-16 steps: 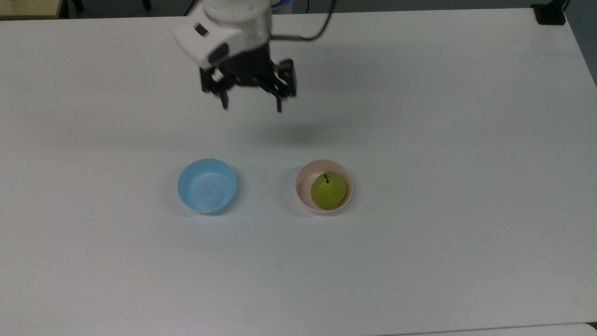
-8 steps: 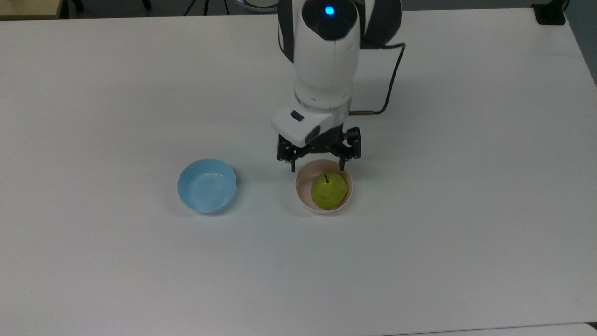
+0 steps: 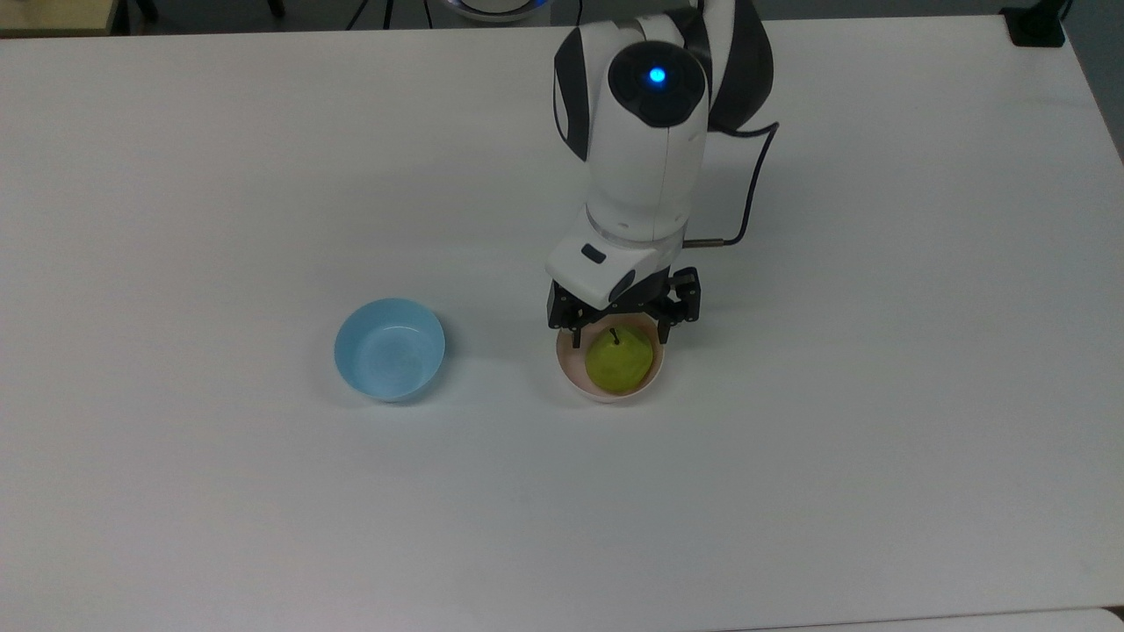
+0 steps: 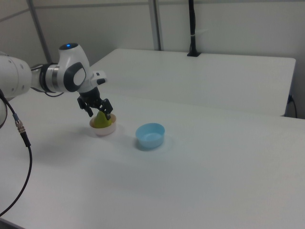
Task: Pick up a pear from the bowl
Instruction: 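Close the gripper around the green pear inside the pink bowl, then lift the pear up out of the pink bowl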
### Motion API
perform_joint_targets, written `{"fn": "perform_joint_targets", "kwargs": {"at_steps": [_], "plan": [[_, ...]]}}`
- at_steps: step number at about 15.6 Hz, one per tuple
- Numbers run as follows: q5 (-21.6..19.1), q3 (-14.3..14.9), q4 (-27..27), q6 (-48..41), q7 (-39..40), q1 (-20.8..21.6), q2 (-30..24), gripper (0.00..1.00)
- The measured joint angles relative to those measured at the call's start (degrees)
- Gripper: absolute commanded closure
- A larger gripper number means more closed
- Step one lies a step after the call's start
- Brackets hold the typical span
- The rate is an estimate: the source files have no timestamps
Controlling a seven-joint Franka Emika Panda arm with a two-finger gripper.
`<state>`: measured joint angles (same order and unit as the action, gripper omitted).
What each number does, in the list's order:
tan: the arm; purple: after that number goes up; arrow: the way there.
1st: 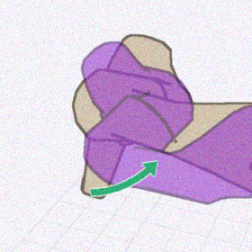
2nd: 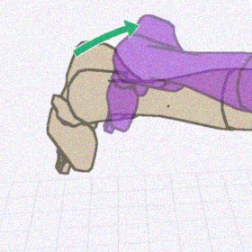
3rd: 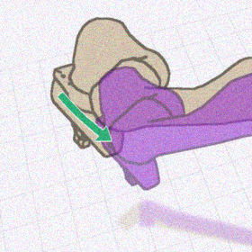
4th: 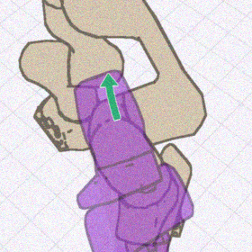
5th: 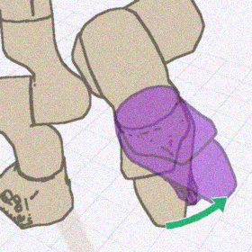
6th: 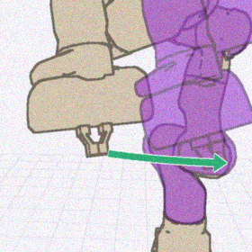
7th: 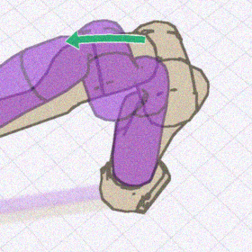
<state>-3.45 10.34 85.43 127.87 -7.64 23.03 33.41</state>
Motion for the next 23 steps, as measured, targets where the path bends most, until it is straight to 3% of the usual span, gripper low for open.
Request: {"fn": "perform_joint_targets", "kwargs": {"at_steps": [3,4,5,6,7,8,15,19,23], "plan": [[0.0,0.0,-0.1,1.6,0.0,0.0,1.8,0.08],[0.0,0.0,-0.2,1.6,0.0,0.0,2.1,0.18],[0.0,0.0,-0.3,1.6,0.0,0.0,2.3,0.39],[0.0,0.0,-0.4,1.6,0.0,0.0,2.4,0.50],[0.0,0.0,-0.4,1.6,0.0,0.0,2.4,0.59],[0.0,0.0,-0.6,1.6,0.0,0.0,2.4,0.62],[0.0,0.4,-2.0,1.7,0.0,-0.4,-0.3,0.61],[0.0,0.5,3.2,-0.5,1.7,-2.7,-9.7,0.60],[0.0,0.6,10.5,-10.9,10.7,-7.1,-19.4,0.59]]}}
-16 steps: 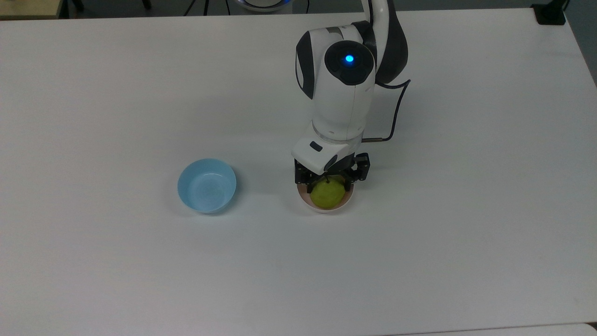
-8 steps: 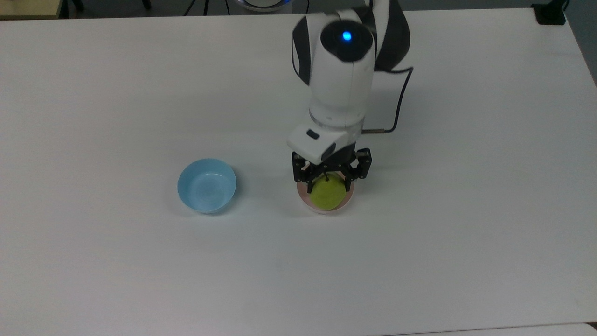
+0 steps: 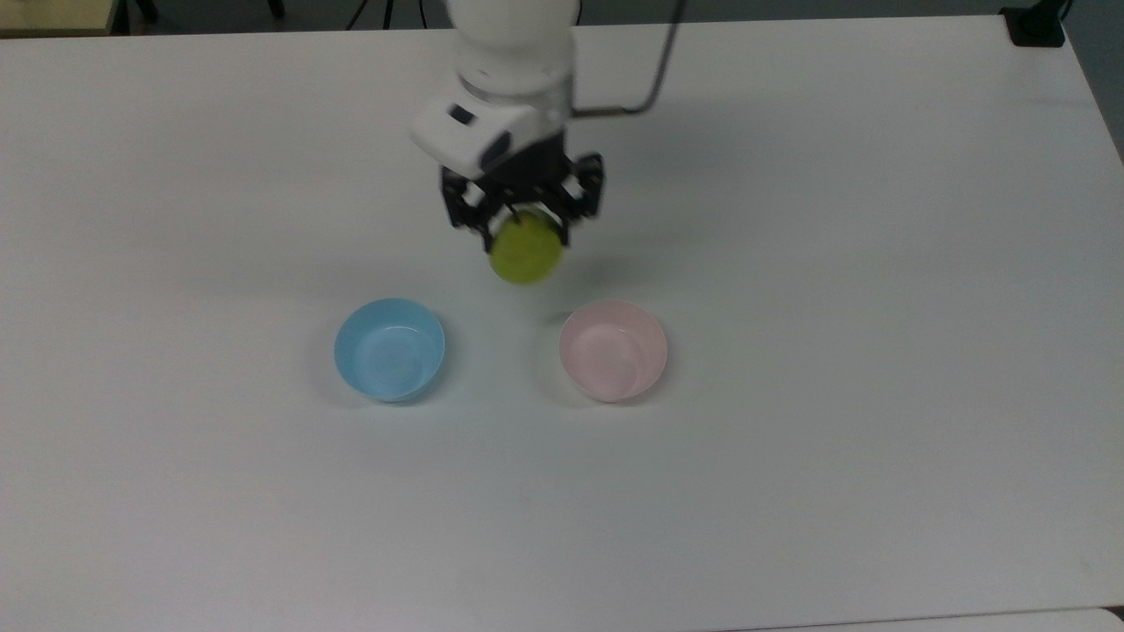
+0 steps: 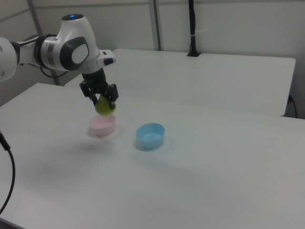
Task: Pick up a pear from the bowl
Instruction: 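Lift the pear up out of the pink bowl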
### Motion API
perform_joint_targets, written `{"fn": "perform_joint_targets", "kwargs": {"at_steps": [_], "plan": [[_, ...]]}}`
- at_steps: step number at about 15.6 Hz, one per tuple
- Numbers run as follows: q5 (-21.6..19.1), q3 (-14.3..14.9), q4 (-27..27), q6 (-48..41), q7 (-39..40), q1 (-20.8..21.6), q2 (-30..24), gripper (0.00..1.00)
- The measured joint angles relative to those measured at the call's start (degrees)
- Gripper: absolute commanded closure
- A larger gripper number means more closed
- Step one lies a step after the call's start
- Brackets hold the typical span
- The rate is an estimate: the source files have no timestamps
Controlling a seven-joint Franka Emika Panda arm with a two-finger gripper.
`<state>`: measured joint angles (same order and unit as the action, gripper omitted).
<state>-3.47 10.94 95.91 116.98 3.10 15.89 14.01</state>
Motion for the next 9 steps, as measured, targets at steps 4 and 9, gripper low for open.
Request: {"fn": "perform_joint_targets", "kwargs": {"at_steps": [4,9], "plan": [[0.0,0.0,8.5,-4.0,8.5,-4.0,-5.0,0.56],[2.3,-0.1,12.2,-4.2,9.9,-4.9,-3.0,0.53]]}}
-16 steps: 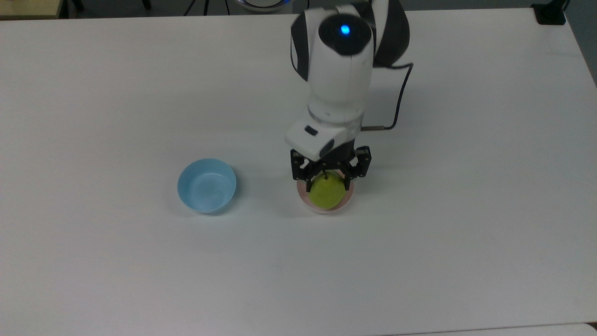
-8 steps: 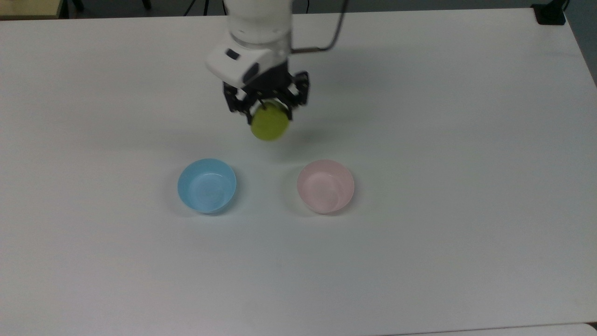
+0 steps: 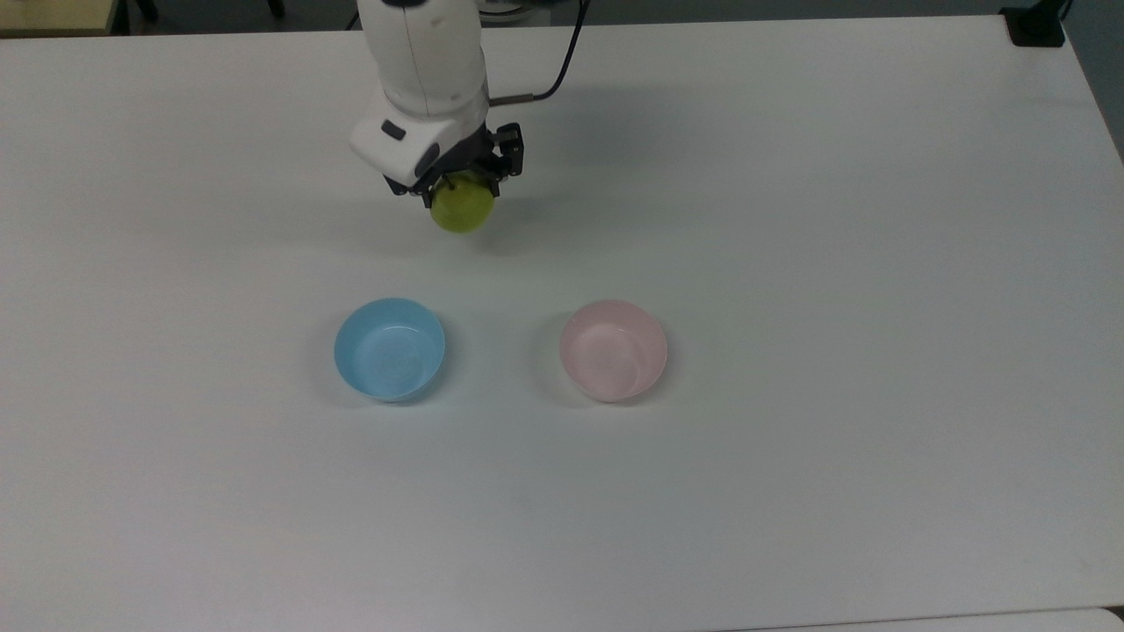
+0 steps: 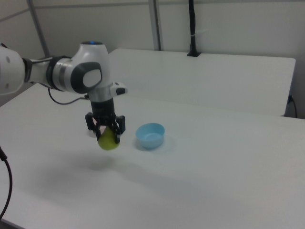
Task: Pick up a pear from the bowl
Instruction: 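Lift the pear up out of the pink bowl, then hold the pear raised above the table away from the bowls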
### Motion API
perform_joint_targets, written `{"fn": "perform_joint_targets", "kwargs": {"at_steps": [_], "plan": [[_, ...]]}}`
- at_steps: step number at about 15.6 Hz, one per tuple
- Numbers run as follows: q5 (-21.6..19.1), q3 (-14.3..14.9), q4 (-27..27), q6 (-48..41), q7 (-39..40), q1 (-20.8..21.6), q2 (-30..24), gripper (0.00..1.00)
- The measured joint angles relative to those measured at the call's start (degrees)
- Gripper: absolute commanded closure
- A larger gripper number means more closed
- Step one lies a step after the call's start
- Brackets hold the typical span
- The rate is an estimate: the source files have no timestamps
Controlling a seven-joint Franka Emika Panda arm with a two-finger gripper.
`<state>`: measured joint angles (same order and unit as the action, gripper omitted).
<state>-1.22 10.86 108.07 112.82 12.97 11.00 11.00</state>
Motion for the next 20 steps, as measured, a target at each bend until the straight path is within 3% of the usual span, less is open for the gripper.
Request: {"fn": "perform_joint_targets", "kwargs": {"at_steps": [4,7,15,20], "plan": [[2.0,-0.2,0.2,0.0,0.0,0.1,3.9,0.38],[3.0,-0.2,0.2,0.0,0.0,0.1,5.4,0.01],[3.1,0.0,-1.4,0.0,0.0,0.3,5.2,0.00],[3.1,0.5,-8.4,-6.6,-1.8,0.3,0.3,0.00]]}}
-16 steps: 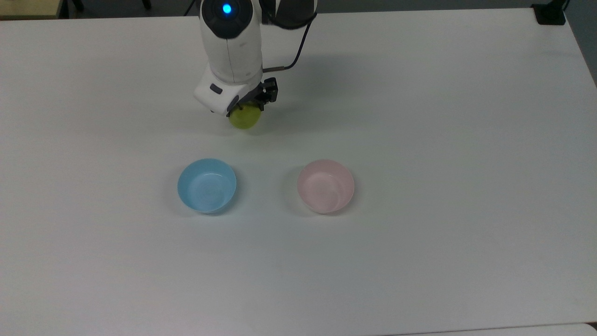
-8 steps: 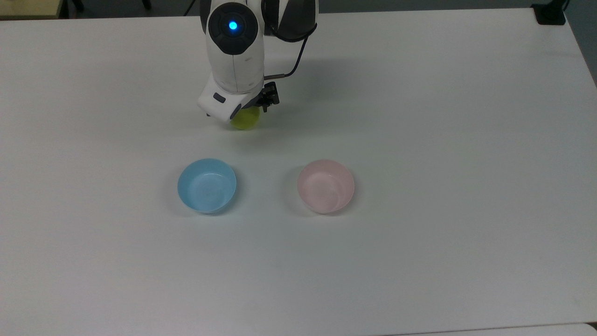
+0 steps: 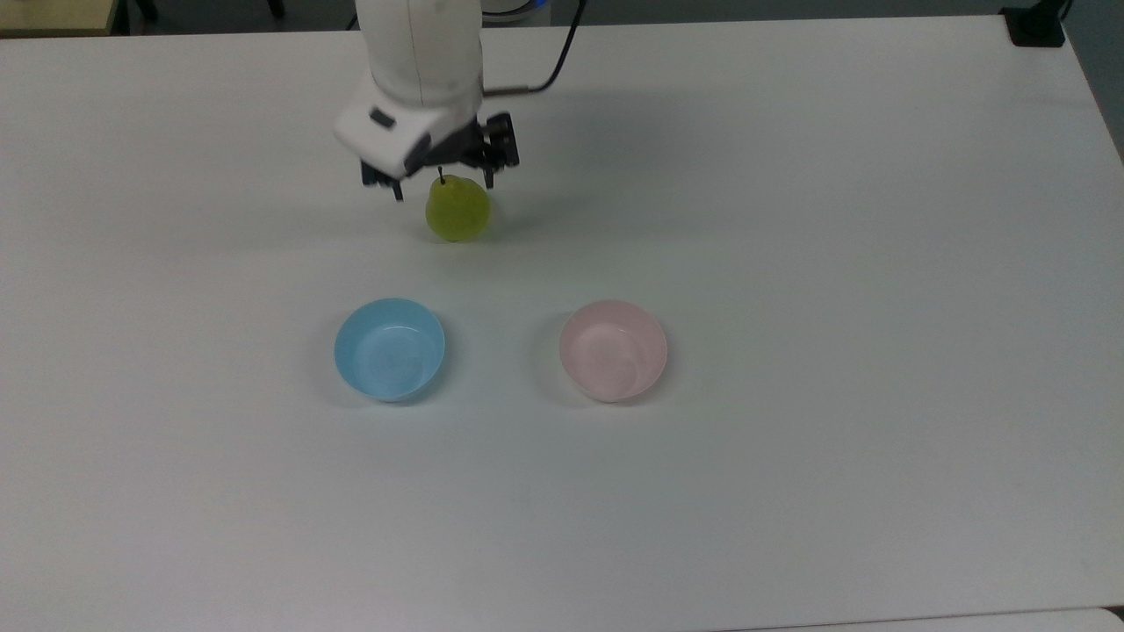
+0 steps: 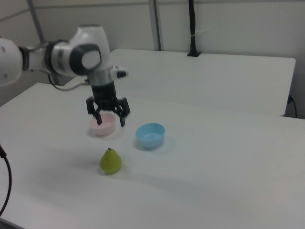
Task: Pick up a pear from the bowl
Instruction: 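Hold the pear raised above the table away from the bowls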
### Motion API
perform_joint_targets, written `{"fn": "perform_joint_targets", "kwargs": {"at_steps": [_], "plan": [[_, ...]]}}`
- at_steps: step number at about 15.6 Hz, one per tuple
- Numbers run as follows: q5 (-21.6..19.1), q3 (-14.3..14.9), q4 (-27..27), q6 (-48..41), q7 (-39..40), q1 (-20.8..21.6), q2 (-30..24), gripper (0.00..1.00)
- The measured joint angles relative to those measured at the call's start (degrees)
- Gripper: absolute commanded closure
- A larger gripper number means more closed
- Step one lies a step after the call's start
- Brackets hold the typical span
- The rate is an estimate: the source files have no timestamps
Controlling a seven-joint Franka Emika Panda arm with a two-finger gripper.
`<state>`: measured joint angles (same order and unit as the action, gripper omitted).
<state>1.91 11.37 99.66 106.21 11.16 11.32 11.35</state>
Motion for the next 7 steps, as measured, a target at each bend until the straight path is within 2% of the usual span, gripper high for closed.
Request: {"fn": "perform_joint_targets", "kwargs": {"at_steps": [4,7], "plan": [[0.0,0.1,-1.2,-5.2,-7.8,-0.1,-5.6,0.00],[0.0,0.1,-1.3,-6.9,-12.8,-0.9,-7.6,0.00]]}}
